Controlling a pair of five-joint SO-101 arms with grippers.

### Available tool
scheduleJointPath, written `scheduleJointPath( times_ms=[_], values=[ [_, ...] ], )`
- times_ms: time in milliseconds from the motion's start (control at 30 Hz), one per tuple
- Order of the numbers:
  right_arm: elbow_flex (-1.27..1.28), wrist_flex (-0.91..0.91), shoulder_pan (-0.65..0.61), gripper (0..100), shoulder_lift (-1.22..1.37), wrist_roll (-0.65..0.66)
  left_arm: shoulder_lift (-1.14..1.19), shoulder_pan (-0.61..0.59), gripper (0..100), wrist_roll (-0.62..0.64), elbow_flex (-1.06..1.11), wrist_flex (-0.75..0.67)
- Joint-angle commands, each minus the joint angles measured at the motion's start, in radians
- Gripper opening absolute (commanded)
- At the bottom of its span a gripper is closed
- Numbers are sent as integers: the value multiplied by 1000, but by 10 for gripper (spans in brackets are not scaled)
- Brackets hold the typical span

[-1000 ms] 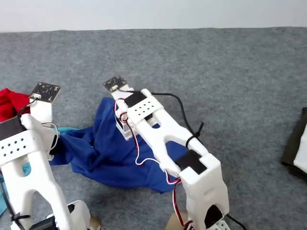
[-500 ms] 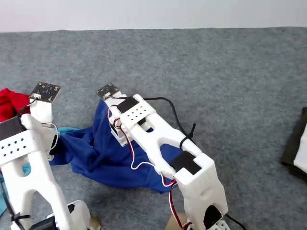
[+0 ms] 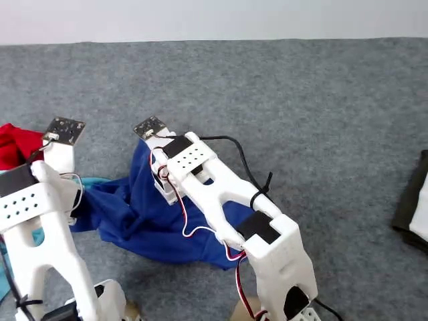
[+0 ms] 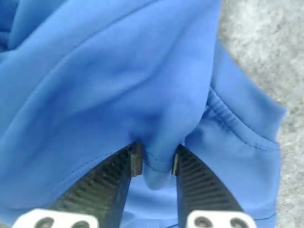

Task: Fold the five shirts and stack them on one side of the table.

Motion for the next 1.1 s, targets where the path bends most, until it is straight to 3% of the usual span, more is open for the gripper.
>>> scheduleJointPath(
  times_ms=[0,167,467,667,767,900,1067],
  values=[
    [-14,-7,1,112,13,-2,-32,-6,3,-6,-4,-17],
    [-15,4,5,5,47,80,-32,-6,3,-6,-7,-17],
    [-161,148,131,10,-82,133,-34,-3,3,-5,-73,-12],
    [-307,243,237,10,-188,278,-34,14,3,97,-259,-9],
    [-350,246,283,10,-274,318,-34,92,3,141,-369,48],
    [-368,246,318,10,-403,373,-34,293,3,215,-513,130],
    [-368,245,374,10,-587,376,-34,514,3,354,-676,138]
  ],
)
